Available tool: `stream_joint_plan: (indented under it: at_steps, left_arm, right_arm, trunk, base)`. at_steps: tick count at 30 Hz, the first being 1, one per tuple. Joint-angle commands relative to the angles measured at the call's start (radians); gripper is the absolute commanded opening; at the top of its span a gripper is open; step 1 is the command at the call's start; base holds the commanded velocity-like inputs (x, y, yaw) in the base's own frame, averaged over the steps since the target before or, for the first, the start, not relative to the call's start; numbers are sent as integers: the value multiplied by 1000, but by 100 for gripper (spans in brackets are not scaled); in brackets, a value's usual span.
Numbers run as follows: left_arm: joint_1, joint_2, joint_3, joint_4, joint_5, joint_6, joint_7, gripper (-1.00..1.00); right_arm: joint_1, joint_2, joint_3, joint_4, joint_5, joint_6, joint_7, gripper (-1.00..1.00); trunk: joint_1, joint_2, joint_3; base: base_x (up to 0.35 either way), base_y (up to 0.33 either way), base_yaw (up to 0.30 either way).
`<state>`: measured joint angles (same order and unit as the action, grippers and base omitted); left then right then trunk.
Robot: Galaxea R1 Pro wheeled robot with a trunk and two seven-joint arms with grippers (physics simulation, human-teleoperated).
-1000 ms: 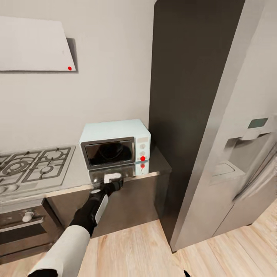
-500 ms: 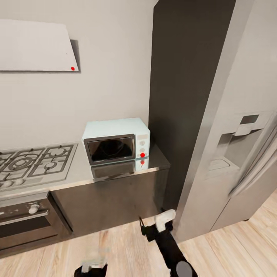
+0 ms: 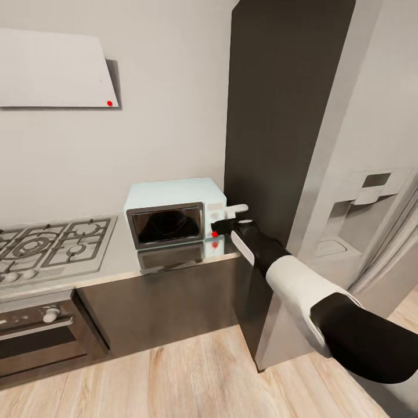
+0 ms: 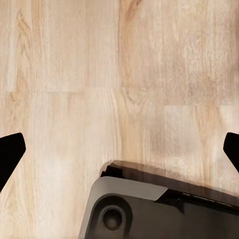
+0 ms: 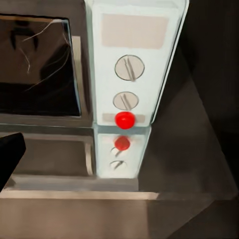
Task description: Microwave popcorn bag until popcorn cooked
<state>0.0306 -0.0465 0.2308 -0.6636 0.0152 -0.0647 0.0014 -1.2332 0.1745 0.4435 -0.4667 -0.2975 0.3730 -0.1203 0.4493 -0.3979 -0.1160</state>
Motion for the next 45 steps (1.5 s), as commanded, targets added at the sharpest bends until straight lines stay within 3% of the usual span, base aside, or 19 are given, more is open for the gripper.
stream_joint_plan:
  at_steps: [1,2,11,17,25,45]
  left_arm:
    - [1,-1,3,4,2,-6,0,100]
    - [0,-1,3,8,4,-9,0,100]
    - [-2,-1,4,18,9,-14,0,100]
    - [-6,4,4,78,4,-14,0,100]
    - [-6,1,4,87,7,-21,0,100]
    - [-30,-1,2,87,4,-22,0,100]
  right_arm:
    - [-6,0,7,13,-10,-1,-8,100]
    - [-7,0,8,21,-11,-4,-8,-100]
    - [21,0,11,50,-11,-11,-7,-100]
    - [31,0,12,47,-11,-8,-8,-100]
    - [121,0,14,39,-11,-11,-1,-100]
    - [128,0,11,46,-3,-10,-44,-100]
  trunk:
    - [1,-2,-2]
    - [1,-2,-2]
    - [1,-2,-2]
    - [1,-2,-2]
    - [1,-2,-2]
    - [1,-2,-2]
  base:
    - [0,0,0]
    - [0,0,0]
    - [35,29,0]
    - [255,244,0]
    - [104,109,0]
    - [80,0,0]
